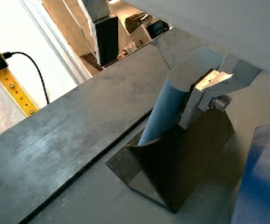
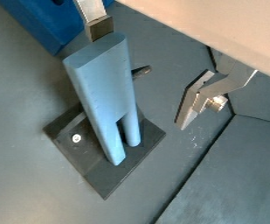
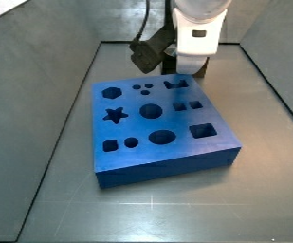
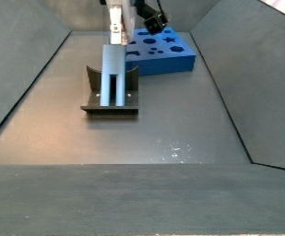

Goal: Pick up the square-circle object. Move up. Rotate the square-circle object. Place the square-circle object on the fixture. Regrasp the square-circle object. Move to above the board. Insert the square-circle object.
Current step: Regrasp the square-circle object, then rotate the square-circle object.

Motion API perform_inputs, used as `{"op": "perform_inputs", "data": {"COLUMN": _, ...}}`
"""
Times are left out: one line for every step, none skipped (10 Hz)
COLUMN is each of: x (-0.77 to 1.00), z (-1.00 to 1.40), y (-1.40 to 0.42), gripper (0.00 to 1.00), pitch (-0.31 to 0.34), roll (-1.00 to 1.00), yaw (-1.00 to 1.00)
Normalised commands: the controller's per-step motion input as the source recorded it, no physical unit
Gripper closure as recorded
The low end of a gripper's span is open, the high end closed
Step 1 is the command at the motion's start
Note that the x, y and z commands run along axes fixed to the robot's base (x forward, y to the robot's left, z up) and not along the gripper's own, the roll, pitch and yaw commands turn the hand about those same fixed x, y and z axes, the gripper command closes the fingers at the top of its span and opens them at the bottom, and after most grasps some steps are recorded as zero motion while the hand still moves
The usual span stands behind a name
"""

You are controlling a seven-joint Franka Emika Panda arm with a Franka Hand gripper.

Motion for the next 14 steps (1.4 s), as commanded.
{"op": "perform_inputs", "data": {"x": 0.31, "z": -0.03, "y": -0.03, "gripper": 0.0, "pitch": 0.094, "roll": 0.14, "yaw": 0.08}}
{"op": "perform_inputs", "data": {"x": 0.26, "z": -0.03, "y": -0.03, "gripper": 0.0, "pitch": 0.094, "roll": 0.15, "yaw": 0.08}}
{"op": "perform_inputs", "data": {"x": 0.22, "z": -0.04, "y": -0.03, "gripper": 0.0, "pitch": 0.096, "roll": 0.15, "yaw": 0.08}}
{"op": "perform_inputs", "data": {"x": 0.18, "z": -0.04, "y": -0.03, "gripper": 0.0, "pitch": 0.101, "roll": 0.16, "yaw": 0.07}}
{"op": "perform_inputs", "data": {"x": 0.0, "z": 0.0, "y": 0.0, "gripper": 1.0, "pitch": 0.0, "roll": 0.0, "yaw": 0.0}}
{"op": "perform_inputs", "data": {"x": -1.0, "z": 0.91, "y": 0.36, "gripper": 1.0, "pitch": 0.0, "roll": 0.0, "yaw": 0.0}}
{"op": "perform_inputs", "data": {"x": -1.0, "z": 0.91, "y": 0.36, "gripper": 1.0, "pitch": -0.01, "roll": -0.02, "yaw": 0.0}}
{"op": "perform_inputs", "data": {"x": -1.0, "z": 0.89, "y": 0.31, "gripper": 1.0, "pitch": -0.039, "roll": -0.09, "yaw": -0.02}}
{"op": "perform_inputs", "data": {"x": -1.0, "z": 0.87, "y": 0.28, "gripper": 1.0, "pitch": -0.049, "roll": -0.12, "yaw": -0.03}}
{"op": "perform_inputs", "data": {"x": -1.0, "z": 0.86, "y": 0.27, "gripper": 1.0, "pitch": -0.05, "roll": -0.14, "yaw": -0.04}}
{"op": "perform_inputs", "data": {"x": -1.0, "z": 0.84, "y": 0.24, "gripper": 1.0, "pitch": -0.045, "roll": -0.16, "yaw": -0.06}}
{"op": "perform_inputs", "data": {"x": -1.0, "z": 0.82, "y": 0.23, "gripper": 1.0, "pitch": -0.043, "roll": -0.16, "yaw": -0.07}}
{"op": "perform_inputs", "data": {"x": -1.0, "z": 0.79, "y": 0.2, "gripper": 1.0, "pitch": -0.032, "roll": -0.16, "yaw": -0.08}}
{"op": "perform_inputs", "data": {"x": -1.0, "z": 0.77, "y": 0.19, "gripper": 1.0, "pitch": -0.023, "roll": -0.16, "yaw": -0.08}}
